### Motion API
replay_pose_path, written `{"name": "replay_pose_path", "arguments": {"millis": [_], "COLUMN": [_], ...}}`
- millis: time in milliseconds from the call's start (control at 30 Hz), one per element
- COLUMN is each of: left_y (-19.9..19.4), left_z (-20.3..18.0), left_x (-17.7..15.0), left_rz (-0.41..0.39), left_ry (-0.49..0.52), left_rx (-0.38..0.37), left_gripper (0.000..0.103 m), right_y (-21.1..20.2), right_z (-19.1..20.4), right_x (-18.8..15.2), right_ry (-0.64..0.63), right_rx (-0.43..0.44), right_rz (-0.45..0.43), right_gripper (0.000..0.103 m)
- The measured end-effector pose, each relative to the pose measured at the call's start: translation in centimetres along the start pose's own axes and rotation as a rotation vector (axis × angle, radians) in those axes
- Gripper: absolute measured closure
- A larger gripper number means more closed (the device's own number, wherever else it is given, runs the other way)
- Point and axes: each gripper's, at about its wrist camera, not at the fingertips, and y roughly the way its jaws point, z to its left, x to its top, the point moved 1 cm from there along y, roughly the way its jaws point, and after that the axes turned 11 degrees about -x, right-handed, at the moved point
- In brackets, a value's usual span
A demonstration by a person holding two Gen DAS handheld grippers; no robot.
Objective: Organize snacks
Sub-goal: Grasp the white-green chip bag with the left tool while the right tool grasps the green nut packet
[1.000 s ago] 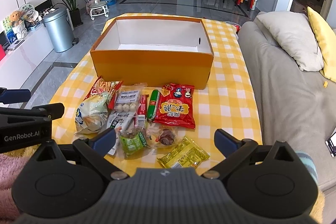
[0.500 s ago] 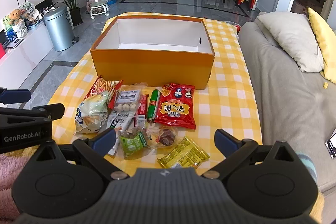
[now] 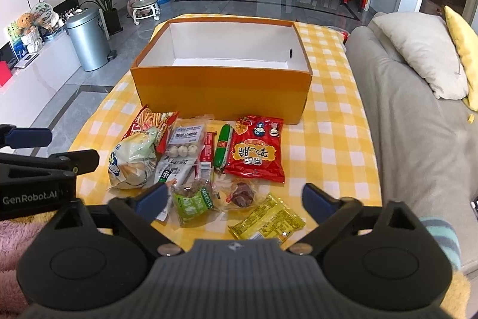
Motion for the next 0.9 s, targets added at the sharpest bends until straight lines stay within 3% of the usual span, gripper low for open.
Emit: {"name": "replay_pose_path", "arguments": {"millis": [167,267,333,433,533,667,900], "left_y": [1.3,2.6,3.5,4.8,6.1,7.6,10.6], "left_z": [0.6,1.7,2.4,3.7,4.4,5.6,6.7], "left_x": [0.6,0.8,0.8,0.8,0.8,0.7,0.6], "left_rz": [0.026,0.068,0.11,0.151,0.184,0.215,0.263], "left_ry": [-0.01,-0.05,-0.092,-0.156,-0.17,-0.23,-0.289], "left_rx": [-0.048,-0.109,-0.138,-0.132,-0.103,-0.11,-0.112], "left_gripper": [0.043,0.05,0.049,0.034,0.033,0.032,0.031], "right_y": [1.4,2.4,3.4,5.4,7.2,8.7,10.9], "right_z": [0.0,-0.1,-0.3,-0.5,-0.1,1.9,4.4], "right_x": [0.2,0.3,0.3,0.1,0.2,0.4,0.6], "right_ry": [0.002,0.013,0.032,0.069,0.083,0.012,-0.094], "right_rx": [0.037,0.066,0.086,0.121,0.183,0.22,0.228], "right_rz": [0.012,0.023,0.048,0.124,0.188,0.215,0.254], "right_gripper": [0.039,0.044,0.044,0.044,0.043,0.043,0.044]}}
